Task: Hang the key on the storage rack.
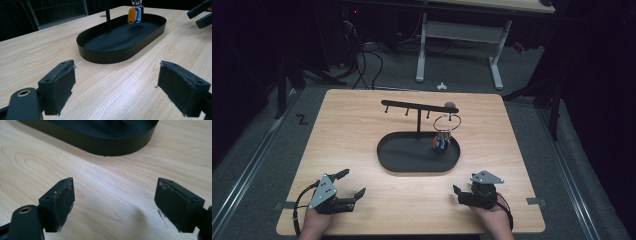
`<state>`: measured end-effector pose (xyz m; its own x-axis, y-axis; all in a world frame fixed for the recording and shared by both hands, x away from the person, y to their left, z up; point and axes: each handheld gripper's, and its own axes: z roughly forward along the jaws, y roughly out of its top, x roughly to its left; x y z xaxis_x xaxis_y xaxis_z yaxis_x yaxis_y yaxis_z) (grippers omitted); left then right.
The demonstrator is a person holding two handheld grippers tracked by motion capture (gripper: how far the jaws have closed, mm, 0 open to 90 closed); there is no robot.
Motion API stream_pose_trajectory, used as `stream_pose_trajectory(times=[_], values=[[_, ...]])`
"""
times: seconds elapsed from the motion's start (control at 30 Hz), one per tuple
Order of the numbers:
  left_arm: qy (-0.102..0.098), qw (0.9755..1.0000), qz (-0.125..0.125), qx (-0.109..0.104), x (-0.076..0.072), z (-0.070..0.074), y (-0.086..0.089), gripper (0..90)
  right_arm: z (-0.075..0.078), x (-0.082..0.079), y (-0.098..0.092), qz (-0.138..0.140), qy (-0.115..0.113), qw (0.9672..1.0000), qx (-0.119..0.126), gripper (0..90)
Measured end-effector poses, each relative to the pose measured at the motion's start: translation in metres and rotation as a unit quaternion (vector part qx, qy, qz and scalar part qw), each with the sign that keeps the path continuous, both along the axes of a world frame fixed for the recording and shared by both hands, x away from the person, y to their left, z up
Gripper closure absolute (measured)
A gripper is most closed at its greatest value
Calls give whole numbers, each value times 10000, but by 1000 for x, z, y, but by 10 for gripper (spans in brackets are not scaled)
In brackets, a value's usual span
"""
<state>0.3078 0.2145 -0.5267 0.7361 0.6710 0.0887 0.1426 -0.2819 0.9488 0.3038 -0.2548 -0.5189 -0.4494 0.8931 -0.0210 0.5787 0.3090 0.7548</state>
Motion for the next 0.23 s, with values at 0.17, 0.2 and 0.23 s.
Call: stream_pose_trajectory(times=[0.17, 0.2, 0.23], values=[[-15, 10000, -26, -3, -1, 0, 0, 150, -2, -1, -2, 13, -12, 10000, 36, 156], [-27, 10000, -32, -18, -1, 0, 1, 150, -1, 0, -2, -43, 24, 10000, 47, 146], [-42, 10000, -43, -31, -1, 0, 1, 150, 0, 1, -2, -59, -11, 10000, 38, 138]])
